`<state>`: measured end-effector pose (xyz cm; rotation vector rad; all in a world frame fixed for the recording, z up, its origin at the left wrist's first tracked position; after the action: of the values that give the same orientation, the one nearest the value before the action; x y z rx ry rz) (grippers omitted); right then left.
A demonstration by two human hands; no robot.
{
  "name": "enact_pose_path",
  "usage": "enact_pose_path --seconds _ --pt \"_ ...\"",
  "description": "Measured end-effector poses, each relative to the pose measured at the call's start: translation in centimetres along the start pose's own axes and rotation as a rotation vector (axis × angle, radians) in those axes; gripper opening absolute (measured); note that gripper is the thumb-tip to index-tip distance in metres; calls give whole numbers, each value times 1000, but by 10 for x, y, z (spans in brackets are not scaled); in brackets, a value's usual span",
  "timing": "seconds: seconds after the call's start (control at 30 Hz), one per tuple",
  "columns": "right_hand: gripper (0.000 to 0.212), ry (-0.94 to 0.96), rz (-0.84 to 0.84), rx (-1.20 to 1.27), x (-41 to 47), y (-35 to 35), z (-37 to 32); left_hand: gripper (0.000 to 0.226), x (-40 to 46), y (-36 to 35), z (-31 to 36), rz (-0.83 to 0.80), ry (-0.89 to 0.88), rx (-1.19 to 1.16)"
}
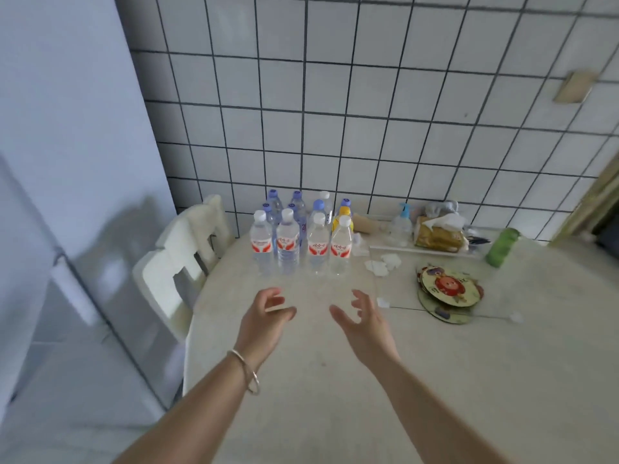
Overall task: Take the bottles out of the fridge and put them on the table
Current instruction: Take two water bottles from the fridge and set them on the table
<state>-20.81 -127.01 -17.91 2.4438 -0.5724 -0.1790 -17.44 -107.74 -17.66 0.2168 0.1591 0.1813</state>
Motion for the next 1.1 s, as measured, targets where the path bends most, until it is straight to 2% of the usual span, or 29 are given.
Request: enact_pose_path --seconds 0.2,0.33,0.53,0.7,0.97,1.1 --pt "61 19 103 77 -81 20 -25 37 -52 45 11 -2 -98 -21" --pt "57 -56 204 112 -158 26 -16 34 -99 63 3 -99 -156 -17" --pt "44 -224 455 289 -293 8 -16 33 -190 101 -29 -285 -279 12" --pt "44 -141 515 198 -363 24 -54 36 -230 158 -31 -276 -304 17" --pt "48 -5 409 151 -454 -1 -99 36 -296 256 -29 -332 -391 -71" --pt "45 44 300 170 -494 -42 -121 35 -321 319 -47 -267 -400 -156"
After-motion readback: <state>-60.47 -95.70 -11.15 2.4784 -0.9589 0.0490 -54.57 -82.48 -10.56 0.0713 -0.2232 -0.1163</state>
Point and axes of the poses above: each hand's wrist, its own x-axis towards the middle knuckle, its own y-axis out of the back of the hand, z = x × y, the point moved 5 cm from there along x, towards the middle knuckle, and after that the axes turned 9 degrees about z, right-handed, at the moved point
